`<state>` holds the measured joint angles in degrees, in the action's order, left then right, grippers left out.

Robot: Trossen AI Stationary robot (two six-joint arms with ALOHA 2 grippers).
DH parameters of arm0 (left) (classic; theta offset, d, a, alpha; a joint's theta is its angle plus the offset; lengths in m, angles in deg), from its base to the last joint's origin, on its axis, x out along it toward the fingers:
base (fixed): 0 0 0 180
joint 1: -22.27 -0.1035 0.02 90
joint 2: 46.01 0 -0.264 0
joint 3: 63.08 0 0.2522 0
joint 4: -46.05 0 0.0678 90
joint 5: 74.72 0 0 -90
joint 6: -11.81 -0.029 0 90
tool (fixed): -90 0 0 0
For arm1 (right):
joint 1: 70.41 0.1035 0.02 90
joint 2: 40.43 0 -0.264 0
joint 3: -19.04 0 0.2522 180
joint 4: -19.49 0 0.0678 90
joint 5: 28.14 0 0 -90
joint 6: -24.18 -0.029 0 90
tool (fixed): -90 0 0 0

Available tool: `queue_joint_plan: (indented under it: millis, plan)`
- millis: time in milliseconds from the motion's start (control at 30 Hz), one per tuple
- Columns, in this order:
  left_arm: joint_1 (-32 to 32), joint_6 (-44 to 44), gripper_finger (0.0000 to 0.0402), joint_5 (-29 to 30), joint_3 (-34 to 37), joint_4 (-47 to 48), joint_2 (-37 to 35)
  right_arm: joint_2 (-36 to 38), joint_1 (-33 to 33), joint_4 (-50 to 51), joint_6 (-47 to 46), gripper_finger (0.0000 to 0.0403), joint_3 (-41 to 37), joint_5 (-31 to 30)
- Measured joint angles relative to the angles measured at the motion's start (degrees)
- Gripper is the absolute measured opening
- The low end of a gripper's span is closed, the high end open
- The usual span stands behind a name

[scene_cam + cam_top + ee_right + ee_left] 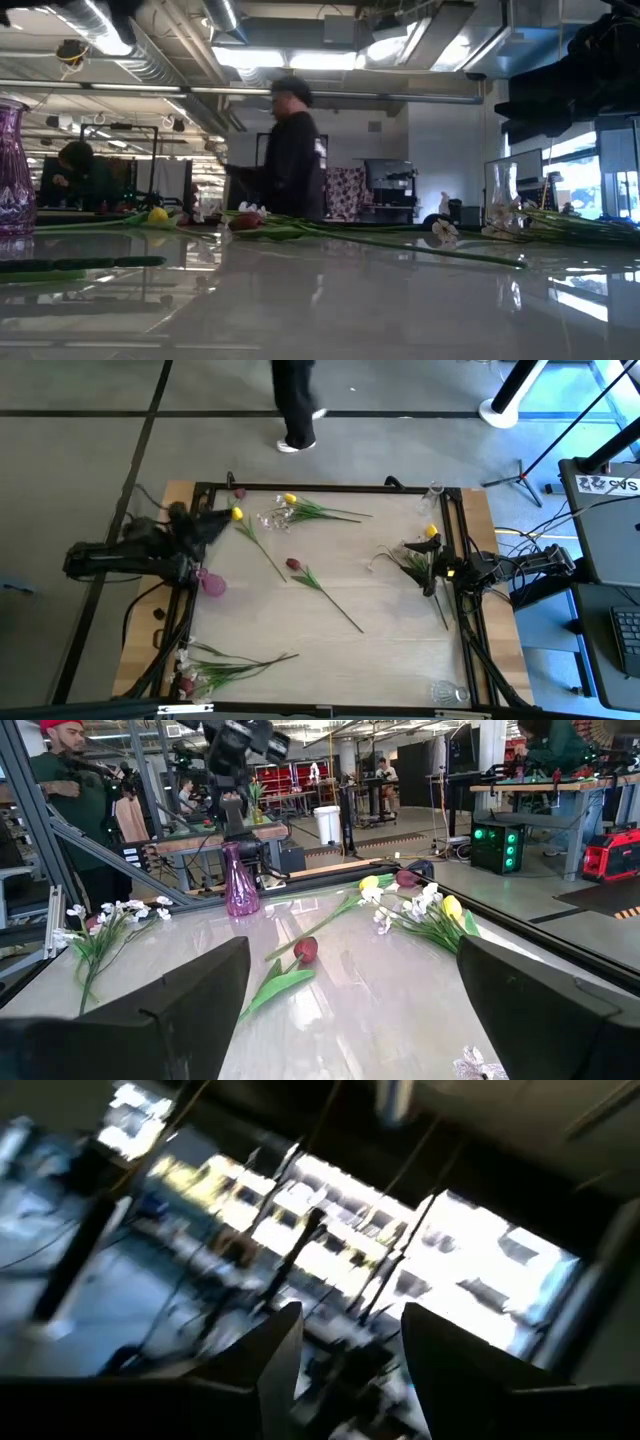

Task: Sort flowers into vase by color
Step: Put the top left yellow tulip into the purple flower vase

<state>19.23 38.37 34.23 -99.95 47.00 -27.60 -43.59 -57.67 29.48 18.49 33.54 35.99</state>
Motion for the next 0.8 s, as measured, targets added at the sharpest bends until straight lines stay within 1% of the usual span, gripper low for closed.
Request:
queue_joint_plan:
  millis: [67, 133, 200, 267, 367, 533, 667, 733, 800]
  plan:
    - [-0.70, 2.68, 0.0170, 4.39, -3.01, 8.06, 5.44, 0.00, 0.00, -0.01, 0.00, 0.0353, 0.01, -0.01]
    - [-2.00, 4.48, 0.0170, 7.58, -5.87, 14.93, 11.26, 0.00, 0.00, 0.00, 0.00, 0.0353, 0.02, 0.00]
    - [-4.02, 4.64, 0.0170, 9.92, -8.66, 20.05, 17.05, 0.00, 0.00, 0.00, 0.00, 0.0353, 0.00, 0.00]
    - [-6.89, 4.56, 0.0170, 10.88, -11.73, 23.73, 22.43, 0.00, 0.00, -0.04, 0.00, 0.0353, 0.02, 0.00]
    - [-13.19, 3.06, 0.0170, 8.88, -17.14, 29.80, 29.80, 0.00, 0.00, -0.27, 0.00, 0.0353, 0.00, -0.02]
    - [-28.08, 3.57, 0.0170, 3.65, -26.03, 42.33, 42.70, 0.00, 0.00, -0.61, 0.00, 0.0354, -0.02, -0.02]
    - [-38.73, 6.42, 0.0170, -0.58, -30.93, 51.53, 52.10, 0.00, 0.00, -0.67, 0.01, 0.0353, -0.02, -0.02]
    - [-42.22, 9.56, 0.0170, -2.07, -31.80, 53.67, 55.90, 0.00, 0.00, -0.68, 0.00, 0.0353, -0.02, -0.02]
    - [-44.43, 14.76, 0.0170, -6.03, -31.76, 56.32, 58.91, 0.00, 0.00, -0.70, 0.00, 0.0354, -0.02, -0.02]
